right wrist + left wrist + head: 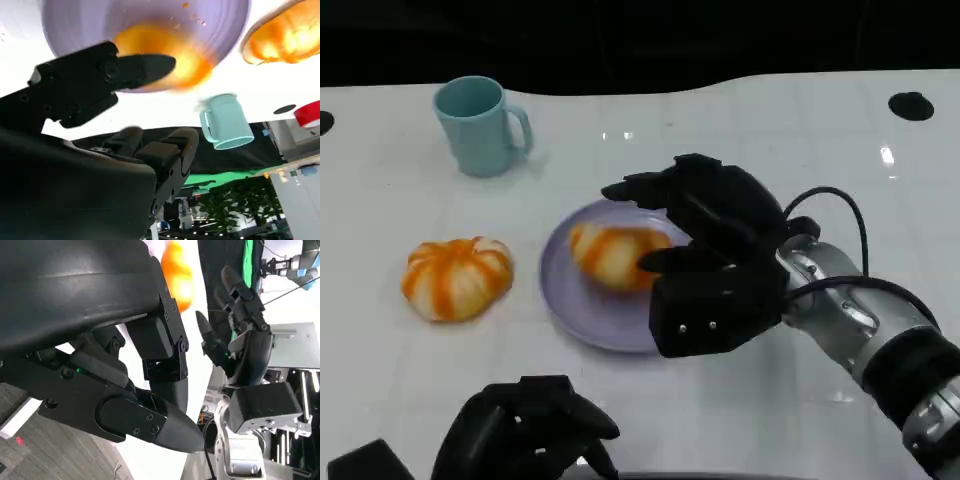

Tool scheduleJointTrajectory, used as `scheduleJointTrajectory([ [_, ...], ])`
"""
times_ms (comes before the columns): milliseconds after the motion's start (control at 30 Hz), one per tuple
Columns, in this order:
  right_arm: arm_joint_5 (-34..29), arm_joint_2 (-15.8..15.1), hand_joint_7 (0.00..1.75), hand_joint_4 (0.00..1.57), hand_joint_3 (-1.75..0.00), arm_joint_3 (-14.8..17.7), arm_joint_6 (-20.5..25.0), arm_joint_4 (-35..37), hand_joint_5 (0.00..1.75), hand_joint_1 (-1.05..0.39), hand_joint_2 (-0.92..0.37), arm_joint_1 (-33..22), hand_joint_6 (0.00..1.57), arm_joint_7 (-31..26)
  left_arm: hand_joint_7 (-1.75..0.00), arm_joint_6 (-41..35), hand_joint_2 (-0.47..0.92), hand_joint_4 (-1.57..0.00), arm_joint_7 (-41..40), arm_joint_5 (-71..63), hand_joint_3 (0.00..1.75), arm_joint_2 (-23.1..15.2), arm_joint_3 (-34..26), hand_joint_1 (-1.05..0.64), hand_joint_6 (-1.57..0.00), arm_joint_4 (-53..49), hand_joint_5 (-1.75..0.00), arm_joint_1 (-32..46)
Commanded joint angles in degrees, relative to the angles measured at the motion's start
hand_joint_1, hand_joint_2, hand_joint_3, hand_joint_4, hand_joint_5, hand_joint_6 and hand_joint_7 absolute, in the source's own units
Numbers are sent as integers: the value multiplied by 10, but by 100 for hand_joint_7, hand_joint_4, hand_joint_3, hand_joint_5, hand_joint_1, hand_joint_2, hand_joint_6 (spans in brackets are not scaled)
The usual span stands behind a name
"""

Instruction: Grasp the bread from the table and place it into the plate.

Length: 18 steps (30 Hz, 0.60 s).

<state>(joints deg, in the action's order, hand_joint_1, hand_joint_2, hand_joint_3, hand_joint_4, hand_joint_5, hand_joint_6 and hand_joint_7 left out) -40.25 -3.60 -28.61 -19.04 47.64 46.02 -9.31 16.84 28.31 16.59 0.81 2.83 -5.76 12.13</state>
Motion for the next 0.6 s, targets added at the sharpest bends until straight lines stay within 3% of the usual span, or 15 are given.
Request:
scheduleJointTrajectory([
  [33,11,-17,0,0,-24,0,13,-52,41,-61,-92,-26,34,35,-56,-5,90,-102,0,6,0,-4,-1,-90,-123,7,-121,4],
  [367,47,-52,0,1,-25,24,24,-188,53,-61,-92,-100,34,105,-53,-3,90,-103,2,7,0,-1,0,-90,-126,5,-120,2],
  [600,132,-88,2,5,-20,67,-30,-286,64,-55,-92,-196,37,134,-52,0,92,-103,0,2,1,-2,0,-91,-125,5,-120,1],
])
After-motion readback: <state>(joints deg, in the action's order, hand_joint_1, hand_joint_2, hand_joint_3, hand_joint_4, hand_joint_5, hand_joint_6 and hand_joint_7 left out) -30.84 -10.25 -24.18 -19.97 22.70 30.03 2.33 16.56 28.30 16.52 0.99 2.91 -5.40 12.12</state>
